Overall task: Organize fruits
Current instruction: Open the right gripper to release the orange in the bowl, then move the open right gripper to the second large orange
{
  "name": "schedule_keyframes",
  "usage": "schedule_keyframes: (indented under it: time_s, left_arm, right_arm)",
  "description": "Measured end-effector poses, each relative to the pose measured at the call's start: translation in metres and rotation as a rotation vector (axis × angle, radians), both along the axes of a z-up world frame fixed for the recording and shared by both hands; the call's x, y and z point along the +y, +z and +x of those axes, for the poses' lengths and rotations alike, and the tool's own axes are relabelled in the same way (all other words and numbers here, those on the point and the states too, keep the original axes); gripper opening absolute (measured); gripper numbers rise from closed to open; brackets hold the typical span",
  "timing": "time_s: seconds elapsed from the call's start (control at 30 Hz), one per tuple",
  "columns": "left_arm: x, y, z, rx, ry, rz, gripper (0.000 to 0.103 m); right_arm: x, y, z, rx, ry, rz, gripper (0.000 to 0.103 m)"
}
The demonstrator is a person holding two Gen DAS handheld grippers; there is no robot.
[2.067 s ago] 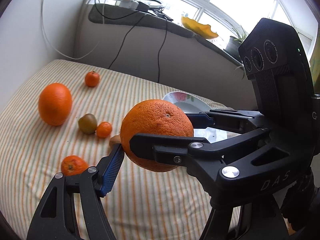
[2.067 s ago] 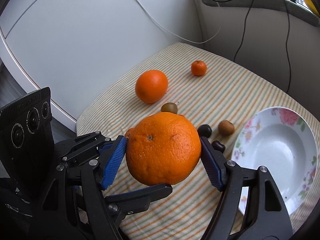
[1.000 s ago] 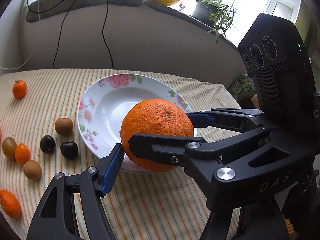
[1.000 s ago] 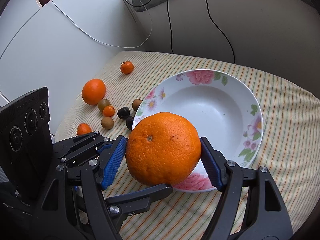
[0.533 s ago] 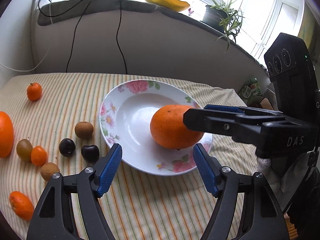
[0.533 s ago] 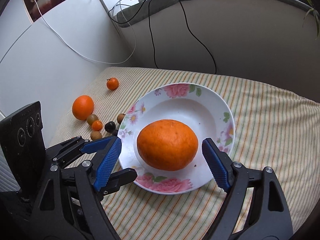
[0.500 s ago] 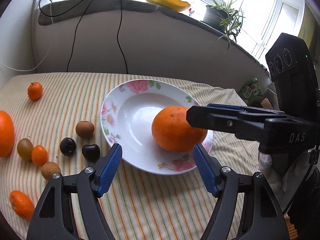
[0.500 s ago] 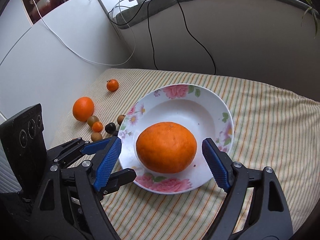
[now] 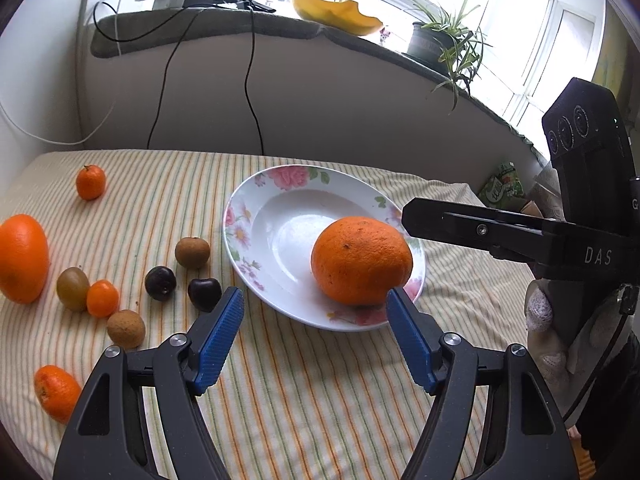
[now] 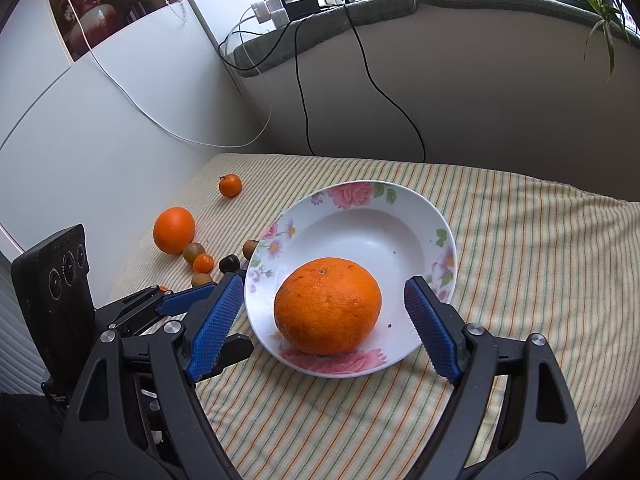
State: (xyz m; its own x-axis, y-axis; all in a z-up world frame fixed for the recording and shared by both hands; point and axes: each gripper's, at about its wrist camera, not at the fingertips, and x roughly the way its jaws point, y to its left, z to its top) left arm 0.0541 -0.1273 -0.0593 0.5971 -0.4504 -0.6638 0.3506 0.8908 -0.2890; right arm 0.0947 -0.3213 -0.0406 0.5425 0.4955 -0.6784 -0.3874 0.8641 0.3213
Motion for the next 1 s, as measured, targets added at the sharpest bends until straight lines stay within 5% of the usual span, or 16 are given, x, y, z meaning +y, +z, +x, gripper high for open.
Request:
schedule_keyframes:
  time_s: [0.5, 0.87, 1.0]
  left_arm:
    - [0.047, 0.008, -0.008, -0.015, 0.104, -0.024, 0.074]
    - [0.101, 0.009, -0.005, -0.021, 0.225, -0.028, 0.074]
    - [0.121, 0.008, -0.003, -0.018, 0.268, -0.033, 0.074]
  right_arm:
    - [0.035, 0.011, -0.006, -0.052, 0.058, -0.037, 0.086]
    - [0.069, 0.016, 0.006, -0.053, 0.096, 0.026, 0.086]
    - [0.09, 0.016, 0.012, -0.054, 0.134, 0.01, 0.092]
